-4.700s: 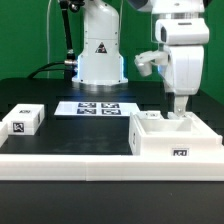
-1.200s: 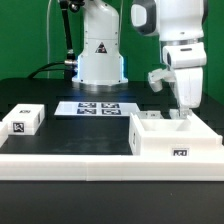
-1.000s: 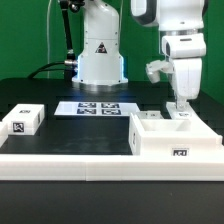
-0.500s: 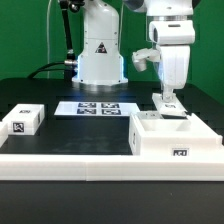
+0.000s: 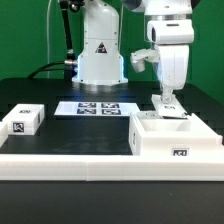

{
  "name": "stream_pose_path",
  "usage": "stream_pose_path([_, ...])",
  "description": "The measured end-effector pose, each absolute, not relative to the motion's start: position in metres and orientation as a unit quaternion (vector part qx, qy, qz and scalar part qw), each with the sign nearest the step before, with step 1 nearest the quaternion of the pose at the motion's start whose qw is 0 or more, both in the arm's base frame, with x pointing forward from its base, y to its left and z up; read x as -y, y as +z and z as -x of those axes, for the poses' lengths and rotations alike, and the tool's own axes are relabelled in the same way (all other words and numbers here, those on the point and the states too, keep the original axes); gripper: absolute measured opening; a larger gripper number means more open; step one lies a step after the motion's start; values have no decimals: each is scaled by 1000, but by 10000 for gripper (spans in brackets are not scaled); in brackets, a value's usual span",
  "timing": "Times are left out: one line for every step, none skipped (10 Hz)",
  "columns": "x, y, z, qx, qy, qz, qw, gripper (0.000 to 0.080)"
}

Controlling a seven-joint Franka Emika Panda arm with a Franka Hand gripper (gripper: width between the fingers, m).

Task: Assemble cabinet

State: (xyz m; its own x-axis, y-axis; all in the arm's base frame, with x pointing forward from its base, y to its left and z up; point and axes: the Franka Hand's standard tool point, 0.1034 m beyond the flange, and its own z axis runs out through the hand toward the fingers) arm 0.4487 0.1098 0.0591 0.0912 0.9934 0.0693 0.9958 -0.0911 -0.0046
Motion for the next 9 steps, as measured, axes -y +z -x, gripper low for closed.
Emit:
stream_pose_path([-111,59,-450,672,-25,740,26,70])
stream_pose_path([-111,58,-450,671,-25,740,26,70])
stream_pose_path([-111,58,-450,671,-26,741,26,70])
stream_pose_path([-111,58,-451,670,-26,741,26,70])
stream_pose_path([-111,58,-451,670,-26,741,26,70])
stream_pose_path([-111,58,-451,670,-26,741,25,70])
stream_pose_path([-112,59,-452,670,-27,742,25,70])
stream_pose_path([-112,60,-453,670,-25,742,25,70])
stream_pose_path([-112,60,-455,670,-26,742,25,70])
